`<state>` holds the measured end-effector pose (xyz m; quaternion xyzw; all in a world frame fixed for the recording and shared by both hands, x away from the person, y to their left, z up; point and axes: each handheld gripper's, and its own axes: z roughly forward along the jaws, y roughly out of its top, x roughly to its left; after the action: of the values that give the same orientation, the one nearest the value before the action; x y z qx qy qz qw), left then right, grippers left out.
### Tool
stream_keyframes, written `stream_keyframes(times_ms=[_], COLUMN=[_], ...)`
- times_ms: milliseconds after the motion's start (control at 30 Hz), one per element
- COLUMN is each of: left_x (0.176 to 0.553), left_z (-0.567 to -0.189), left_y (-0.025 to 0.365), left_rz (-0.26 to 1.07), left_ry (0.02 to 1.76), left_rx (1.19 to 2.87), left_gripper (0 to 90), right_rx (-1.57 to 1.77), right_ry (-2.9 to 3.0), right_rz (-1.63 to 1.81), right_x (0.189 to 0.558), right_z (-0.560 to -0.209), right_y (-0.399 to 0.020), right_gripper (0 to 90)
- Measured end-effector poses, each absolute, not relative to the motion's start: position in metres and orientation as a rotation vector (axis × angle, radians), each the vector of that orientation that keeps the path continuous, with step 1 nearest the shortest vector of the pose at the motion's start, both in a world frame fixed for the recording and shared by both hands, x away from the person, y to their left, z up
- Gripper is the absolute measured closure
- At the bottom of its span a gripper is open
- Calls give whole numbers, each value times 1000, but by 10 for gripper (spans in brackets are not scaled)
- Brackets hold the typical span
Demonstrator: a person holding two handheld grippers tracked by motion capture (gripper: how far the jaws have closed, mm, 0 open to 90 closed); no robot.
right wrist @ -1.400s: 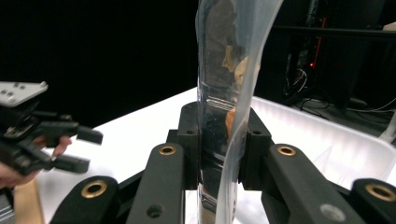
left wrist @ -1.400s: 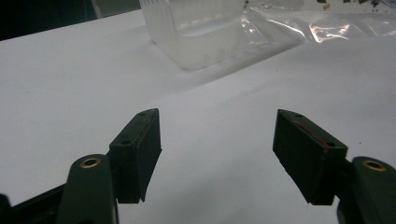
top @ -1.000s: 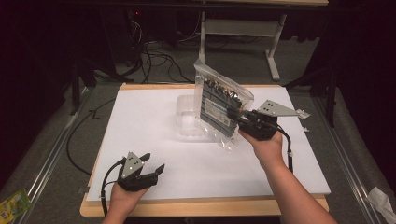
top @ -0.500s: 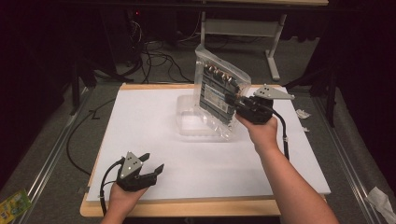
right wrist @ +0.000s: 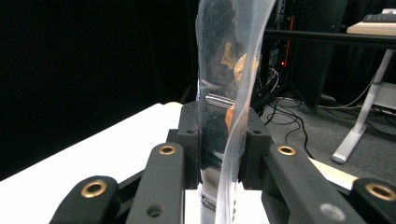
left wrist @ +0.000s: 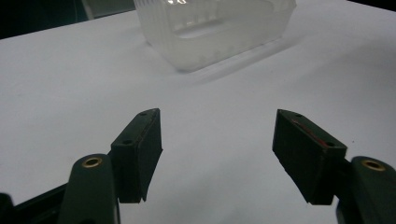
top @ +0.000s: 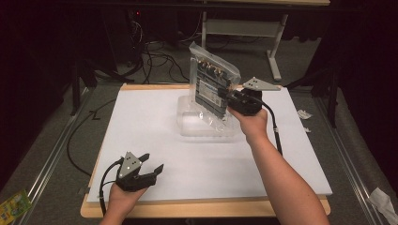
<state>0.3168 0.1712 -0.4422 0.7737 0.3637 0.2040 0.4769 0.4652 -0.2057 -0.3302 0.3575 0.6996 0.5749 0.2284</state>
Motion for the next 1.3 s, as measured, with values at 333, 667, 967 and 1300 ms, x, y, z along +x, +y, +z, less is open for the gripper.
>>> stream_keyframes(times_ms=[333, 667, 967, 1300], left_x=[318, 320, 320, 319], left_z=[-443, -445, -443, -443], left_y=[170, 170, 170, 171], left_rz=[493, 488, 483, 477], left_ry=[893, 891, 885, 883], left_rx=[1896, 1902, 1896, 1889], left_gripper=[333, 333, 332, 333], right_rx=[1007, 975, 968, 964], right_ry=[1946, 1987, 2008, 2023], right_rz=[1554, 1519, 1492, 1492], right_x=[488, 505, 509, 508], right_z=[-345, -357, -367, -379], right_y=[-190, -178, -173, -172], right_gripper=[756, 756, 755, 752])
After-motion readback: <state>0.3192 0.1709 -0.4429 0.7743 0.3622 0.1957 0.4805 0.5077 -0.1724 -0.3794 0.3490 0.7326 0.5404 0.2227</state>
